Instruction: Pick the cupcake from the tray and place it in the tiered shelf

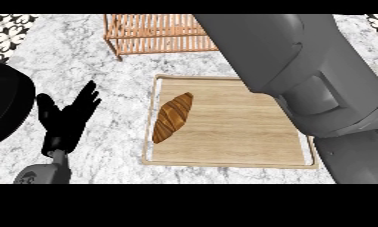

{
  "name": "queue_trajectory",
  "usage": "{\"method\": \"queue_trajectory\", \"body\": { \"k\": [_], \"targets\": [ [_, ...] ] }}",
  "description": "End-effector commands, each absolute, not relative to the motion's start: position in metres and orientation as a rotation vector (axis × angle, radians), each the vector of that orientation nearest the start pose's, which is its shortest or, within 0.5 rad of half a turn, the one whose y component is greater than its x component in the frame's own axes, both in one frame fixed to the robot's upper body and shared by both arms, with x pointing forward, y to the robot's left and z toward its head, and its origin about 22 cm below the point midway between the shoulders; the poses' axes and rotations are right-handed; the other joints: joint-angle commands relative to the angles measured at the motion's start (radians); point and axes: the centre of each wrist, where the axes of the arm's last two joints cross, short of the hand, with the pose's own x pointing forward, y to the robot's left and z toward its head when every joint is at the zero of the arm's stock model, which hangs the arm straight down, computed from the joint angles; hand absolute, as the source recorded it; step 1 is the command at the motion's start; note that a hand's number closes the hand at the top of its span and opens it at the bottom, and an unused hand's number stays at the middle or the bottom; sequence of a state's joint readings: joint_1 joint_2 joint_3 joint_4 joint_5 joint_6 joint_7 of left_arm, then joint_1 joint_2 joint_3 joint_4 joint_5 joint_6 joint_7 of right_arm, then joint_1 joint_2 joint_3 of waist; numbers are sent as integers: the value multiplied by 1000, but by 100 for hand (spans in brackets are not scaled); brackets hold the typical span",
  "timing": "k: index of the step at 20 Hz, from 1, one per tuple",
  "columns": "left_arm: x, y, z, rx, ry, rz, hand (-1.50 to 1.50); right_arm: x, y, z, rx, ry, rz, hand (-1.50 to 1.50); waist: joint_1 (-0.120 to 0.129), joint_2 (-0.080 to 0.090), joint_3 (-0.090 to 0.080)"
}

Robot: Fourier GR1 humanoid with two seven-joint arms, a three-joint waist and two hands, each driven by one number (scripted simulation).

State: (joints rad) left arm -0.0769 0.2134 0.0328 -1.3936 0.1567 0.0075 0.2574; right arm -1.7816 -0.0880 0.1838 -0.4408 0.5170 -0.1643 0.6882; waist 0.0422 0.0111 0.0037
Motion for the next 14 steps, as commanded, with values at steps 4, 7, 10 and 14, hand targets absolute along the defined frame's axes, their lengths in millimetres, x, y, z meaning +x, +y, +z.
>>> {"method": "queue_trajectory", "body": {
  "k": [4, 7, 10, 14],
  "targets": [
    [262, 280, -20, 53, -1140, 9, 0, 437, -3, 339, -913, -1609, 665, 150, 14, 14, -7],
    [255, 271, -26, 80, -1128, 18, 0, 429, 16, 329, -883, -1639, 678, 150, -2, 2, -6],
    [268, 279, -13, 83, -1152, -6, 0, 434, 11, 328, -865, -1678, 652, 150, 13, 12, -7],
    [267, 277, -15, 64, -1133, -2, 0, 441, 1, 323, -870, -1677, 698, 150, 12, 12, -6]
  ]
}}
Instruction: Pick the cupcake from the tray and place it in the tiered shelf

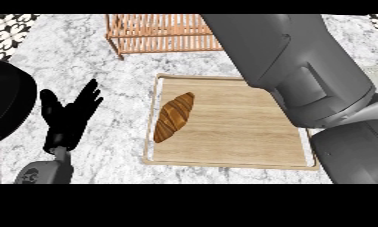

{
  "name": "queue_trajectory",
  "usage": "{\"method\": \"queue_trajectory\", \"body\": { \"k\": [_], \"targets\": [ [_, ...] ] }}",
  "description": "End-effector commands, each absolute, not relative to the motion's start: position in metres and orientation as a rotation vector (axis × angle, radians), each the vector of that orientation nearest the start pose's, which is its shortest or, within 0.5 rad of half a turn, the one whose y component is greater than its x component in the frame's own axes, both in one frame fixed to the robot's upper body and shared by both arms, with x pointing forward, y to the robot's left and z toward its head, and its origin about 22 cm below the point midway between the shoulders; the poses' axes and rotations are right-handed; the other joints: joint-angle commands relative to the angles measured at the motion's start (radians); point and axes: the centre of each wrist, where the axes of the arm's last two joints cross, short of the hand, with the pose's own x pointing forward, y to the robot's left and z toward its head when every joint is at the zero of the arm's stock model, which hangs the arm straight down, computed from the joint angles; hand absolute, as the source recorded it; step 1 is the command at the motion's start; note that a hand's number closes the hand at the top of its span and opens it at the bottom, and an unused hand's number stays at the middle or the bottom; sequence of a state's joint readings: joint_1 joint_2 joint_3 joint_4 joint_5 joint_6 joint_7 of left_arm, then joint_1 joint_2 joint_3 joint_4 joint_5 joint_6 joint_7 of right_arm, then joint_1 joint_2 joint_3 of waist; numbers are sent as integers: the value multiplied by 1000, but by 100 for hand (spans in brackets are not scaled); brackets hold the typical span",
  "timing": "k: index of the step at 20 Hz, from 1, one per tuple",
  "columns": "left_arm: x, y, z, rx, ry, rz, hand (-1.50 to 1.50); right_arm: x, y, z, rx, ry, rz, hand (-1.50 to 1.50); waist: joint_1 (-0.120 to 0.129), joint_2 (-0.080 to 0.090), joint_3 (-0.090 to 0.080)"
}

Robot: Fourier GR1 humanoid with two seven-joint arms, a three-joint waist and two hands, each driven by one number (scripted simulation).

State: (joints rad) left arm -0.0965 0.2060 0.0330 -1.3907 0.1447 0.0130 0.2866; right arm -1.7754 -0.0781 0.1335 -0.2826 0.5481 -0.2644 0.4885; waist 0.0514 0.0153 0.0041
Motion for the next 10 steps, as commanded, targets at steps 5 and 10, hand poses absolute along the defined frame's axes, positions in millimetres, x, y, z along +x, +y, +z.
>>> {"method": "queue_trajectory", "body": {
  "k": [5, 10],
  "targets": [
    [258, 291, -13, 62, -1140, 6, 0, 441, -1, 337, -971, -1611, 799, 150, 8, 3, -7],
    [266, 278, -5, 62, -1150, 4, 0, 442, -6, 338, -764, -1668, 418, -150, -1, 1, -5]
  ]
}}
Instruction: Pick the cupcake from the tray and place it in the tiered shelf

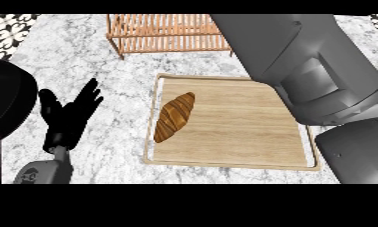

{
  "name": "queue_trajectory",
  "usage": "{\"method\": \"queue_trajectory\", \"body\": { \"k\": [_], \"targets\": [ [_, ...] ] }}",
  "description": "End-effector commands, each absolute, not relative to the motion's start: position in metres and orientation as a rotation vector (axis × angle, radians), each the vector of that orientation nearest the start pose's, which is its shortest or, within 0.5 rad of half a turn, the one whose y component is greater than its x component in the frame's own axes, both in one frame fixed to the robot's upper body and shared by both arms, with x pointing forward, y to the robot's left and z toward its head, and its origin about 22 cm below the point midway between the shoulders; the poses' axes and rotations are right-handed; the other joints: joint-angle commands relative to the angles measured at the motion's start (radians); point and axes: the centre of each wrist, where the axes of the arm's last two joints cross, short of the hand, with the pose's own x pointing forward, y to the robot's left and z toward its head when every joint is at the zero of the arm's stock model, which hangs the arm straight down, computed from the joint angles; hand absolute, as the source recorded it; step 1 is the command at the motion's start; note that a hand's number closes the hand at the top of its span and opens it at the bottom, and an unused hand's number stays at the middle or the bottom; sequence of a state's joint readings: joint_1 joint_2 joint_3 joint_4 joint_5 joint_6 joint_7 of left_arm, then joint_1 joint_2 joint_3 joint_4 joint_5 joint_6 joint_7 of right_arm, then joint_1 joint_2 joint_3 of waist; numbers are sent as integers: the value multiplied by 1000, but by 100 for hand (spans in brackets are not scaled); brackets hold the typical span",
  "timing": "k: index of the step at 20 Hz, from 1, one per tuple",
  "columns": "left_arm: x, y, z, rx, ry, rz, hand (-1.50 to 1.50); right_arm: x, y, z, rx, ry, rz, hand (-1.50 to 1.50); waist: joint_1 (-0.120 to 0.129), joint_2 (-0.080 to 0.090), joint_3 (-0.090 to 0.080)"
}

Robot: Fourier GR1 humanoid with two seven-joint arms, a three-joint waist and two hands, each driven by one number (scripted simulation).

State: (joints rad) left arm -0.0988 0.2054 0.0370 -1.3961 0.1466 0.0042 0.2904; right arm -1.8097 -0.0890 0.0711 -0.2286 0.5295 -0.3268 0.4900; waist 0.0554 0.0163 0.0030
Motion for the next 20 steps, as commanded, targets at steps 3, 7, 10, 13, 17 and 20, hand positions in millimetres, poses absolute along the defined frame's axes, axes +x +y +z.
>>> {"method": "queue_trajectory", "body": {
  "k": [3, 7, 10, 13, 17, 20],
  "targets": [
    [252, 282, -25, 55, -1142, -1, 0, 436, 1, 351, -718, -1684, 341, -150, -2, 1, -5],
    [260, 278, -15, 49, -1146, 7, 0, 441, -11, 346, -585, -1758, 186, -150, 0, 4, -4],
    [253, 272, -34, 66, -1128, 10, 0, 439, -18, 361, -481, -1739, 104, -150, -9, 3, -5],
    [257, 285, -17, 74, -1127, 0, 0, 440, -24, 367, -449, -1759, -29, -150, -1, 3, -5],
    [259, 290, -28, 87, -1140, 24, 0, 446, -55, 380, -521, -1805, -158, -150, -19, 2, -6],
    [242, 286, -34, 68, -1112, 20, 0, 450, -73, 386, -630, -1775, -208, -150, -32, -10, -5]
  ]
}}
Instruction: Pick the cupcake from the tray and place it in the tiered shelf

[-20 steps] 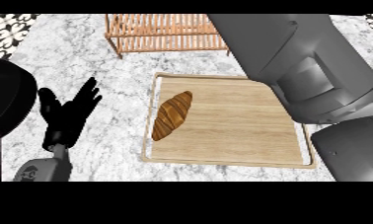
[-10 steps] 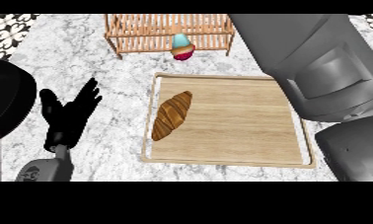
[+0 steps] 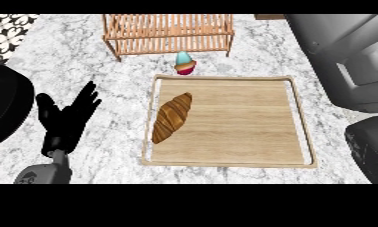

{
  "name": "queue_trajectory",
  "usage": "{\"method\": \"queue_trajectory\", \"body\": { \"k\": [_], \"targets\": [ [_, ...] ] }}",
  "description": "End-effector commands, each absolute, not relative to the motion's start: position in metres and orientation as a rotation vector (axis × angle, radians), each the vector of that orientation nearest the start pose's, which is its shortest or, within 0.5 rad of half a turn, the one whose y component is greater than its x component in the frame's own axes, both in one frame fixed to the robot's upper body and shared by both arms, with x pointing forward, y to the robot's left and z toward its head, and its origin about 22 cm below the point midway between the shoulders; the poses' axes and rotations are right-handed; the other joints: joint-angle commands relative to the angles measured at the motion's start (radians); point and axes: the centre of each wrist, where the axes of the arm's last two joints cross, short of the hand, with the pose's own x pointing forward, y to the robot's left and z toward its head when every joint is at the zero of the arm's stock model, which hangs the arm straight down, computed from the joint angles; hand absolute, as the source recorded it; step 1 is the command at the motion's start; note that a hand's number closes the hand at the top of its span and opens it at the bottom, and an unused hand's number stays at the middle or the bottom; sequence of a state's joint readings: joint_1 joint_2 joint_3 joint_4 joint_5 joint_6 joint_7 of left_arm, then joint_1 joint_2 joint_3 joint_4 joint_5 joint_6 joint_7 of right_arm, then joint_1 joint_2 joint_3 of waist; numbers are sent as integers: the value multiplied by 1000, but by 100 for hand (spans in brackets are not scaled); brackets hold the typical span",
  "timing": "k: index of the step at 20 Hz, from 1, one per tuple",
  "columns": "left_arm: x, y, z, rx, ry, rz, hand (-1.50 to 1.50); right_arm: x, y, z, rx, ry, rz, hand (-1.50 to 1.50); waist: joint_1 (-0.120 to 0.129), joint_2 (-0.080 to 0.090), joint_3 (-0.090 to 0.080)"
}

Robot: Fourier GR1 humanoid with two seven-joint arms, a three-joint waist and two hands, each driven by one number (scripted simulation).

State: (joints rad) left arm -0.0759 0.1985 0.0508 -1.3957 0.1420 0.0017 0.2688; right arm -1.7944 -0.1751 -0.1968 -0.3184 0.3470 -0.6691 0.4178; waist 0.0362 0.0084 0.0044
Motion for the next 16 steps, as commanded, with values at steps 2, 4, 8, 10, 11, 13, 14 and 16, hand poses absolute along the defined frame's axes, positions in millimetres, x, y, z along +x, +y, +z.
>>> {"method": "queue_trajectory", "body": {
  "k": [2, 4, 8, 10, 11, 13, 14, 16],
  "targets": [
    [250, 288, -24, 95, -1111, 37, 0, 456, -105, 386, -656, -1739, -293, -150, -29, -7, -5],
    [248, 284, -30, 90, -1112, 42, 0, 457, -109, 384, -655, -1734, -375, -150, -30, -6, -5],
    [243, 278, -34, 71, -1110, 44, 0, 456, -148, 396, -601, -1715, -460, -150, -40, -11, -4],
    [248, 290, -26, 90, -1093, 59, 0, 455, -178, 398, -581, -1713, -457, -150, -50, -13, -4],
    [243, 304, -22, 109, -1109, 78, 0, 460, -170, 372, -572, -1677, -411, -150, -61, -21, -3],
    [237, 311, -31, 110, -1111, 60, 0, 448, -192, 404, -535, -1710, -387, -150, -57, -18, -4],
    [243, 300, -35, 91, -1107, 39, 0, 452, -195, 389, -542, -1716, -386, -150, -52, -13, -4],
    [244, 306, -19, 101, -1103, 54, 0, 442, -213, 409, -527, -1741, -379, -150, -45, -14, -4]
  ]
}}
